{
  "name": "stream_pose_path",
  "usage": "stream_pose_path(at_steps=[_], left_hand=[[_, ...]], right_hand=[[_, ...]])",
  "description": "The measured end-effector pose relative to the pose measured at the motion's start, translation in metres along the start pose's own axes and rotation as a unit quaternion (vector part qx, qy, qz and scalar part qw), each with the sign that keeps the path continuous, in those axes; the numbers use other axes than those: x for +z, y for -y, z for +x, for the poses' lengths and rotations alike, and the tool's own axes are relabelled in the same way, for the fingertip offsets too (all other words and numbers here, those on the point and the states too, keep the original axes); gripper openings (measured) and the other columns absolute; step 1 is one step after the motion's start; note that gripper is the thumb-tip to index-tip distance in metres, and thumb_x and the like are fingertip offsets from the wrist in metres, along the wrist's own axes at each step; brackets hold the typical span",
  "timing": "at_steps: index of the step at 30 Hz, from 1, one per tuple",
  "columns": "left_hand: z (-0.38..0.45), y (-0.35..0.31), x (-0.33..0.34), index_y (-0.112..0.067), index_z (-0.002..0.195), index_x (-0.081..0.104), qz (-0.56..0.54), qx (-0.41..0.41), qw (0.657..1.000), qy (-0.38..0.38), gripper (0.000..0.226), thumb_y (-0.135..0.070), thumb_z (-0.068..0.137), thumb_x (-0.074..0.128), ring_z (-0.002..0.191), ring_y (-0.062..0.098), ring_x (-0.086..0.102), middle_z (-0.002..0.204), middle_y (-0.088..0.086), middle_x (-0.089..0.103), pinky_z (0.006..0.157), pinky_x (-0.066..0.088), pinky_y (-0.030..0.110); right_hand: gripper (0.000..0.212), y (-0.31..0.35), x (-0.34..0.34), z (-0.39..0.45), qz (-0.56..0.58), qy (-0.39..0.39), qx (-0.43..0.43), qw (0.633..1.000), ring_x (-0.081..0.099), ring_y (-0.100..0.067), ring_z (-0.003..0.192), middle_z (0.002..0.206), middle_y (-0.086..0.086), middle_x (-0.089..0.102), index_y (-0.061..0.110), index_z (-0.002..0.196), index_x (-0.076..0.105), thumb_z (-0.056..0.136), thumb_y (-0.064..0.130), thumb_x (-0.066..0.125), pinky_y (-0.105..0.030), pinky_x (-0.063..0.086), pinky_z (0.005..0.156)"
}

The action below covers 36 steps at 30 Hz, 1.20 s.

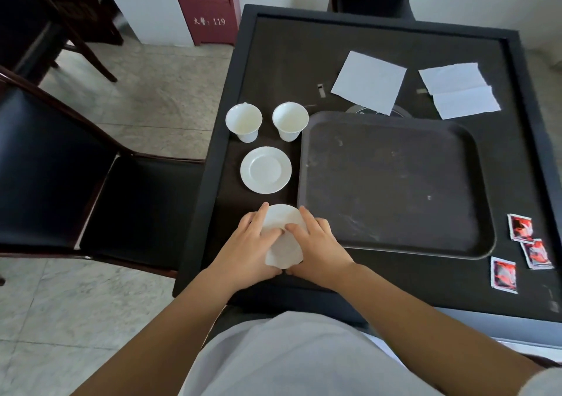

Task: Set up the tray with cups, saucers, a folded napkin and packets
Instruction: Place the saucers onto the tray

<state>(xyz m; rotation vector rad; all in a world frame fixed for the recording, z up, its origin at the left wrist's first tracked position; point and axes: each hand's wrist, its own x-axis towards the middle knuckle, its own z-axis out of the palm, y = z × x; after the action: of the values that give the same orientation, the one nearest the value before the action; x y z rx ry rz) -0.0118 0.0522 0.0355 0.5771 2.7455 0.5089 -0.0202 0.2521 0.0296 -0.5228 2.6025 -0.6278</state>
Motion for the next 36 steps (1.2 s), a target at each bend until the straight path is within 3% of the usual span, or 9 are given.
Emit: stream_pose_path(at_steps=[8, 15, 22, 31, 36], left_hand=[[0.058, -0.078, 0.000, -0.029, 0.135, 0.043, -0.029, 0.036, 0.999, -0.001, 0.078, -0.051, 0.069, 0.079, 0.140, 0.026, 0.009, 0.158, -0.002, -0.001, 0.105, 0.038, 0.048], [0.133, -0.151, 0.024, -0.030, 0.135, 0.045, -0.027, 0.064, 0.997, 0.021, 0.077, -0.054, 0.069, 0.078, 0.141, 0.027, 0.007, 0.160, -0.001, 0.000, 0.105, 0.037, 0.049], [0.208, -0.209, 0.057, -0.038, 0.132, 0.043, -0.037, 0.064, 0.997, 0.031, 0.074, -0.054, 0.069, 0.078, 0.141, 0.027, 0.008, 0.160, -0.009, -0.001, 0.103, 0.039, 0.051], [0.297, -0.234, 0.075, -0.033, 0.134, 0.046, -0.069, 0.042, 0.996, 0.046, 0.075, -0.049, 0.070, 0.081, 0.140, 0.017, 0.002, 0.157, -0.016, -0.004, 0.105, 0.036, 0.054], [0.339, -0.232, 0.081, -0.031, 0.136, 0.047, -0.050, 0.036, 0.997, 0.035, 0.075, -0.048, 0.071, 0.081, 0.142, 0.026, 0.005, 0.162, -0.003, -0.002, 0.106, 0.035, 0.054]], right_hand=[[0.081, -0.076, -0.053, -0.037, 0.012, -0.036, 0.011, 0.999, 0.009, -0.028, 0.136, 0.156, 0.006, 0.001, 0.035, 0.137, 0.029, 0.074, 0.043, 0.079, -0.048, 0.037, 0.104], [0.091, -0.166, -0.091, -0.070, 0.022, -0.064, 0.056, 0.996, 0.011, -0.026, 0.136, 0.160, -0.003, 0.004, 0.030, 0.142, 0.035, 0.067, 0.044, 0.084, -0.049, 0.040, 0.101], [0.087, -0.250, -0.122, -0.084, 0.012, -0.089, 0.070, 0.993, 0.011, -0.031, 0.138, 0.160, -0.004, 0.005, 0.032, 0.141, 0.034, 0.070, 0.042, 0.083, -0.054, 0.037, 0.103], [0.083, -0.332, -0.151, -0.051, 0.038, -0.088, 0.070, 0.993, 0.008, -0.032, 0.139, 0.161, -0.010, 0.001, 0.027, 0.144, 0.036, 0.074, 0.037, 0.080, -0.055, 0.033, 0.105], [0.081, -0.361, -0.157, -0.022, 0.052, -0.107, 0.070, 0.990, 0.012, -0.036, 0.140, 0.161, -0.012, 0.002, 0.025, 0.143, 0.036, 0.074, 0.033, 0.079, -0.057, 0.034, 0.104]])
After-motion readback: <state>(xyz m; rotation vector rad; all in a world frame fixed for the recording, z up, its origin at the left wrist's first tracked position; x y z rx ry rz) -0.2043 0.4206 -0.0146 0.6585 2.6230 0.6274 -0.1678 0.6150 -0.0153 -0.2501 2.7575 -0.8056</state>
